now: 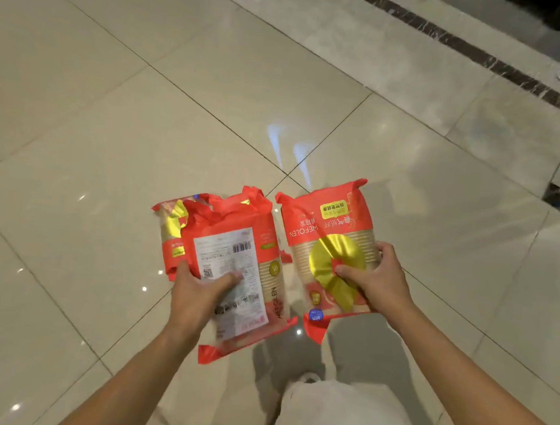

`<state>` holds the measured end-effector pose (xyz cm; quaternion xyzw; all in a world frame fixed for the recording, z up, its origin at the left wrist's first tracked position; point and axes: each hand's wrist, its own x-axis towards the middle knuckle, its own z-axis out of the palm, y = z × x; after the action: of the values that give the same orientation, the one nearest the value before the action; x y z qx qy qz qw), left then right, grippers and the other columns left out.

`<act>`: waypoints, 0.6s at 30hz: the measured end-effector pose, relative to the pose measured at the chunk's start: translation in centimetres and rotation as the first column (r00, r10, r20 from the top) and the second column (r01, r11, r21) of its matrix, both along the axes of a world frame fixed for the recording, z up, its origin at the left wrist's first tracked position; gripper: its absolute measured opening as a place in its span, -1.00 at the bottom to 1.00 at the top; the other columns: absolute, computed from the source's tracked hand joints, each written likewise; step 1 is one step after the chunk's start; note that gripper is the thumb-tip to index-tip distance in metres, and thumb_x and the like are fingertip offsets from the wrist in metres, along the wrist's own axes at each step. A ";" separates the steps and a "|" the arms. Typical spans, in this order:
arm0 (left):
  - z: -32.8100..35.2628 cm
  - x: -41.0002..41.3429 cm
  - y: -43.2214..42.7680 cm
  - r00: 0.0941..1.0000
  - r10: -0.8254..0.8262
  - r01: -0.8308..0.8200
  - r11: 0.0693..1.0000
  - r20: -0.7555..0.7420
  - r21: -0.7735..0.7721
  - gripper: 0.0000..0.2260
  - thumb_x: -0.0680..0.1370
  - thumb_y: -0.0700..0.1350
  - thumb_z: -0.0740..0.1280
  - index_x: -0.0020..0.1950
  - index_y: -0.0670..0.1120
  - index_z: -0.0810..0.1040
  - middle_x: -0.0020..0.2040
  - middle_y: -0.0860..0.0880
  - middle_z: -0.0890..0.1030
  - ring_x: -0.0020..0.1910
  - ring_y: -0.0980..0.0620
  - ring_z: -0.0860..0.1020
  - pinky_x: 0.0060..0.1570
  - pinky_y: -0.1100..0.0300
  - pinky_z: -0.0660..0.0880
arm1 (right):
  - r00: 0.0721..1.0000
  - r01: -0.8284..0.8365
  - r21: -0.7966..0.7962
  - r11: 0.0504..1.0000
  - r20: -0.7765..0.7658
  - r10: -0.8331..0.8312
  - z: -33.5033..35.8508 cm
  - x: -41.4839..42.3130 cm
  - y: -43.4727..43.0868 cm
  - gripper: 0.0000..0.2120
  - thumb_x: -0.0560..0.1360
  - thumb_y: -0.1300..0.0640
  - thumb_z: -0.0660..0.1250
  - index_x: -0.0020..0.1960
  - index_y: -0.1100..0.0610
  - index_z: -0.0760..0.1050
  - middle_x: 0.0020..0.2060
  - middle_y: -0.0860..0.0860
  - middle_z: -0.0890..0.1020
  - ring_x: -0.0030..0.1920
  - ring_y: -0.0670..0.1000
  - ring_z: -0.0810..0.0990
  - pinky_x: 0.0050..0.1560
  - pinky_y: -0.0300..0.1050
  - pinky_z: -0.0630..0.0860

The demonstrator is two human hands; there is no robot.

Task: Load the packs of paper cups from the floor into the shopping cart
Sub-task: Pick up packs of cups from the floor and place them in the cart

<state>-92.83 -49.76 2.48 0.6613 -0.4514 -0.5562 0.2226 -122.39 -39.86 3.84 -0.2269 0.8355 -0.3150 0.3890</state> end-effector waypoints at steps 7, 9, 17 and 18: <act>41.7 11.2 1.4 0.991 0.128 -0.129 0.948 -0.025 -0.290 -0.48 0.39 -0.16 0.61 0.26 -0.10 0.46 0.10 -0.01 0.69 -0.01 0.01 0.72 -0.12 0.06 0.68 | 0.986 -0.142 -0.326 0.935 0.034 0.161 39.6 10.7 -2.4 -0.25 0.27 0.00 0.66 0.33 -0.01 0.34 0.08 -0.12 0.61 0.01 -0.07 0.66 -0.02 0.00 0.65; 50.8 15.1 3.6 0.982 0.179 -0.189 0.920 -0.059 -0.344 -0.47 0.40 -0.16 0.61 0.28 -0.12 0.46 0.11 -0.01 0.70 -0.01 0.01 0.73 -0.14 0.09 0.68 | 0.975 -0.174 -0.414 0.893 0.056 0.216 48.0 14.6 -1.8 -0.26 0.27 0.02 0.65 0.33 -0.01 0.35 0.08 -0.12 0.62 0.02 -0.08 0.67 -0.03 -0.02 0.65; 71.1 30.0 21.9 0.809 0.572 -0.546 0.652 -0.132 -0.526 -0.39 0.26 -0.05 0.58 0.26 -0.10 0.48 0.08 -0.03 0.72 -0.05 0.05 0.74 -0.14 0.14 0.67 | 0.799 -0.397 -0.624 0.674 0.127 0.588 64.2 31.4 4.2 -0.33 0.30 0.03 0.65 0.28 -0.01 0.37 0.08 -0.07 0.64 0.03 -0.04 0.68 -0.03 -0.02 0.67; 72.0 31.8 24.9 0.770 0.624 -0.589 0.613 -0.133 -0.526 -0.38 0.25 -0.04 0.59 0.26 -0.09 0.49 0.08 -0.04 0.72 -0.05 0.04 0.74 -0.12 0.10 0.67 | 0.760 -0.428 -0.631 0.648 0.138 0.636 64.9 33.7 5.4 -0.31 0.27 0.01 0.66 0.27 -0.02 0.37 0.08 -0.06 0.64 0.03 -0.02 0.68 -0.02 0.02 0.68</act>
<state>-60.99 -24.88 74.51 0.7011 -0.3452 -0.2762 0.5595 -88.70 -34.44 68.73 -0.5107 0.5146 -0.4508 0.5207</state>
